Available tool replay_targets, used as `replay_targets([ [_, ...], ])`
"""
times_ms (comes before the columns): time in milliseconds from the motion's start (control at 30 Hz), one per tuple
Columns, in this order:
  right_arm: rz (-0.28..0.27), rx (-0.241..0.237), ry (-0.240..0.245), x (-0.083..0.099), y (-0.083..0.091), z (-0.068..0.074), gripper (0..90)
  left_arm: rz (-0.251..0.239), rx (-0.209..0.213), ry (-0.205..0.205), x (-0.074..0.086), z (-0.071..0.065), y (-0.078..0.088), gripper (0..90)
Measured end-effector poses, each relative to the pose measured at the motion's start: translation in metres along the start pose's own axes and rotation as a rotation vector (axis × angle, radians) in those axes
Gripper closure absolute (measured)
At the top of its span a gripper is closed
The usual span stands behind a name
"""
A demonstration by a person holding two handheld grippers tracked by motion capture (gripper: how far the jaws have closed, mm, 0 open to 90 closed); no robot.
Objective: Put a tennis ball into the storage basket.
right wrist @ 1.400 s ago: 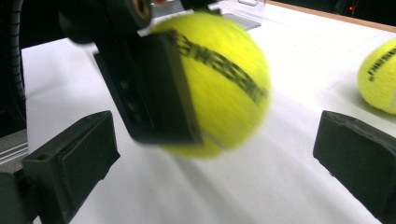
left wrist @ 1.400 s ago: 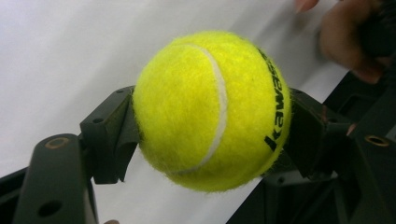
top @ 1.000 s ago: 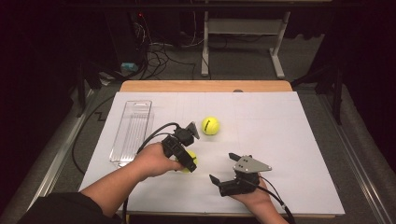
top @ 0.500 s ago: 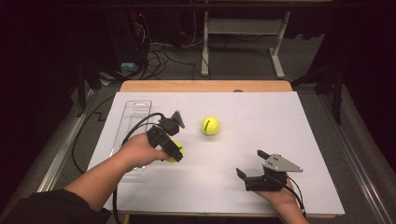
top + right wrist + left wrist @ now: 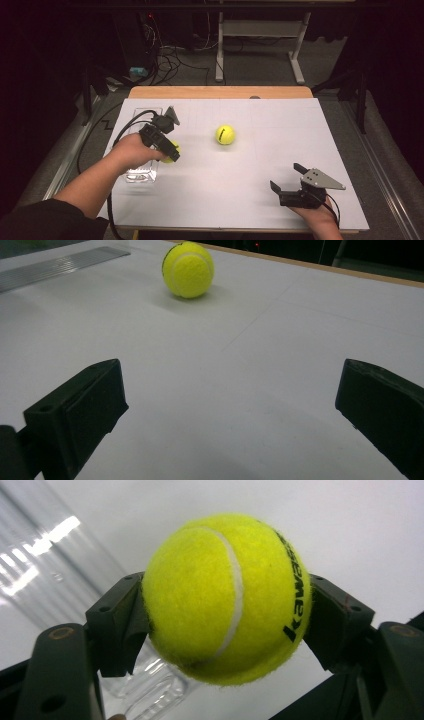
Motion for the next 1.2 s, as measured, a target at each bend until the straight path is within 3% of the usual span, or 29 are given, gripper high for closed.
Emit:
replay_targets([
  [700,-0.002,0.006,-0.002,0.002,0.004,-0.005,0.0,0.005,-0.061,0.163,0.020,0.075,0.019,26.7],
  [1200,0.001,0.004,-0.003,0.003,0.004,-0.006,0.0,0.024,-0.104,0.201,0.009,0.093,0.003,26.6],
])
Point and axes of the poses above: each handheld gripper's, and its own axes: y roughly backward along the jaws, x roughly out of its underside, z roughly to its left, the point moved 4 cm from there along -y, roughly forward along the jaws, and after that the axes turned 1 degree about x, right-handed, at the moved point
